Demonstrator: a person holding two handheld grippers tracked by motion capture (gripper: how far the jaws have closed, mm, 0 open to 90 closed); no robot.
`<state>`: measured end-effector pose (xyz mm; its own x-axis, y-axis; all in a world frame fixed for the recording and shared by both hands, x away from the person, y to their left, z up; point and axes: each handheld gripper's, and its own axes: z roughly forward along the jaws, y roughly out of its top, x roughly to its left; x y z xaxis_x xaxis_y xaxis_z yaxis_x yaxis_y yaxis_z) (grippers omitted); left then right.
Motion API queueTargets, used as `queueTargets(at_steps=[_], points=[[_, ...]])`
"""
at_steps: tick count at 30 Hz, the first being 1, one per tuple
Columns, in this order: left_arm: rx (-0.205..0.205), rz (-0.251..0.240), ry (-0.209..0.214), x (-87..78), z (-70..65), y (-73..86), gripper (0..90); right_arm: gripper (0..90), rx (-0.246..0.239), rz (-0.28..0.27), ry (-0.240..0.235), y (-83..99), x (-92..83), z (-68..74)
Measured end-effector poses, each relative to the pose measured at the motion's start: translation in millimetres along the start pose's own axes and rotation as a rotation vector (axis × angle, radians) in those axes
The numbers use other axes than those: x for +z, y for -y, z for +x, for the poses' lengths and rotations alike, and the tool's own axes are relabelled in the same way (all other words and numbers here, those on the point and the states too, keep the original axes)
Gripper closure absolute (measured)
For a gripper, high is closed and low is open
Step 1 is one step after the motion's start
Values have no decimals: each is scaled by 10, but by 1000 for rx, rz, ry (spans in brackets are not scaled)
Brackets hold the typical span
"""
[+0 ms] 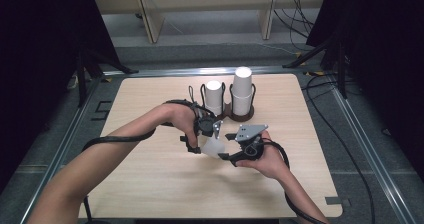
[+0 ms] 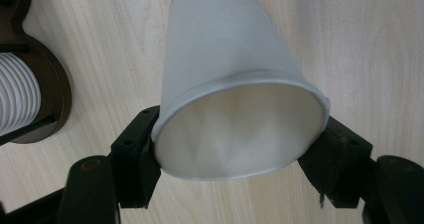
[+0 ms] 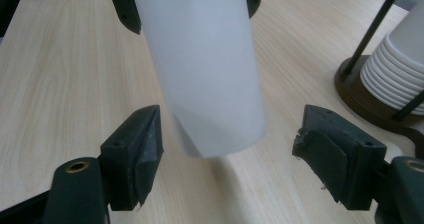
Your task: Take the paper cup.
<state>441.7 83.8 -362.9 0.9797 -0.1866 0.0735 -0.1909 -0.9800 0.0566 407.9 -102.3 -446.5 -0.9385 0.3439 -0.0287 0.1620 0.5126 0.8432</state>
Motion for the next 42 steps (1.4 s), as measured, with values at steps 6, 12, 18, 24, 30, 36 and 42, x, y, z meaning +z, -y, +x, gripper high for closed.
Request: queueTargets(at_steps=[6, 12, 18, 24, 30, 36, 42], points=[[5, 7, 2, -3, -4, -13, 306, 260, -21, 5, -12, -46, 80, 7], [8, 11, 5, 14, -8, -25, 306, 260, -31, 12, -22, -83, 133, 34], [8, 9, 7, 19, -7, -37, 306, 261, -36, 12, -32, -88, 199, 58], [6, -4, 13, 10, -10, -46, 305, 262, -25, 12, -37, -80, 244, 74], [11, -3, 10, 4, -16, -59, 305, 270, -44, 6, -39, -110, 283, 83], [9, -5, 10, 12, -18, -49, 305, 278, -31, 2, -43, -95, 309, 94], [11, -6, 10, 12, -17, -54, 305, 290, -30, 3, -41, -76, 314, 95]])
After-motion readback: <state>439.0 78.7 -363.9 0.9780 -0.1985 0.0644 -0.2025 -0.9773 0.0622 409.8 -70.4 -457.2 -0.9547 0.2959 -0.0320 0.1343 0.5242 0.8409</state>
